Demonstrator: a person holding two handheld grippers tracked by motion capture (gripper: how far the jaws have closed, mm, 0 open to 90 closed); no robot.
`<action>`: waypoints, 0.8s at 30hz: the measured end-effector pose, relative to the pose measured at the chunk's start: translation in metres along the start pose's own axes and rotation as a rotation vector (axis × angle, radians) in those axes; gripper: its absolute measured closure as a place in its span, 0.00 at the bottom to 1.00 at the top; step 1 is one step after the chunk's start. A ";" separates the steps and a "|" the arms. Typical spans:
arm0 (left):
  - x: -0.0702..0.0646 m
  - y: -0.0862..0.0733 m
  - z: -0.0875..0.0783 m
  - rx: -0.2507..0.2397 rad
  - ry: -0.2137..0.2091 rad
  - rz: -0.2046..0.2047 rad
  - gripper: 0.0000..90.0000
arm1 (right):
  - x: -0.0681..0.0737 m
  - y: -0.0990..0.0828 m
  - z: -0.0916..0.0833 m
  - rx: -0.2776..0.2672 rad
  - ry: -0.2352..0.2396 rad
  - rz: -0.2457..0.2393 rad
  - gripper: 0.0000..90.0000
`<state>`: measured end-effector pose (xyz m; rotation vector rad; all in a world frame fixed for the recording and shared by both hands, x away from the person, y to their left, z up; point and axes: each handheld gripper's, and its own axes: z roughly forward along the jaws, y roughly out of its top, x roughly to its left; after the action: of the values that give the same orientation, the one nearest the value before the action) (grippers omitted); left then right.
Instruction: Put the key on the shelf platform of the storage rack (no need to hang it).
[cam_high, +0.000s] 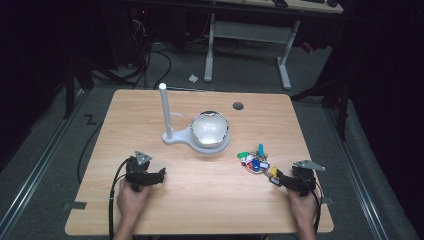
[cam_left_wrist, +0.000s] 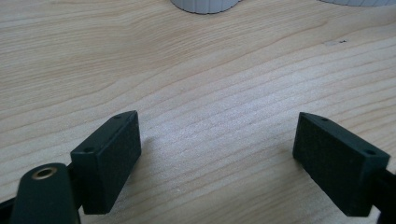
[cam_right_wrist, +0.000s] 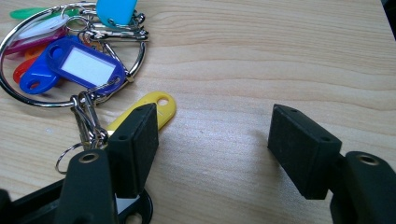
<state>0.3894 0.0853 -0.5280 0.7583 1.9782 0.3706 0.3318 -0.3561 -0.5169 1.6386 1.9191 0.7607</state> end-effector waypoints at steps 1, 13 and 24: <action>0.000 0.000 0.000 0.000 0.000 0.000 0.17 | 0.000 0.000 0.000 0.000 0.000 0.000 0.37; 0.000 0.000 0.000 -0.001 0.001 -0.002 0.17 | 0.000 0.000 0.000 0.000 0.000 0.000 0.37; 0.000 0.000 0.000 0.001 -0.001 0.003 0.17 | 0.000 0.001 0.001 -0.003 0.006 -0.007 0.38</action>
<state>0.3895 0.0855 -0.5281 0.7623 1.9762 0.3714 0.3334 -0.3563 -0.5169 1.6287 1.9267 0.7662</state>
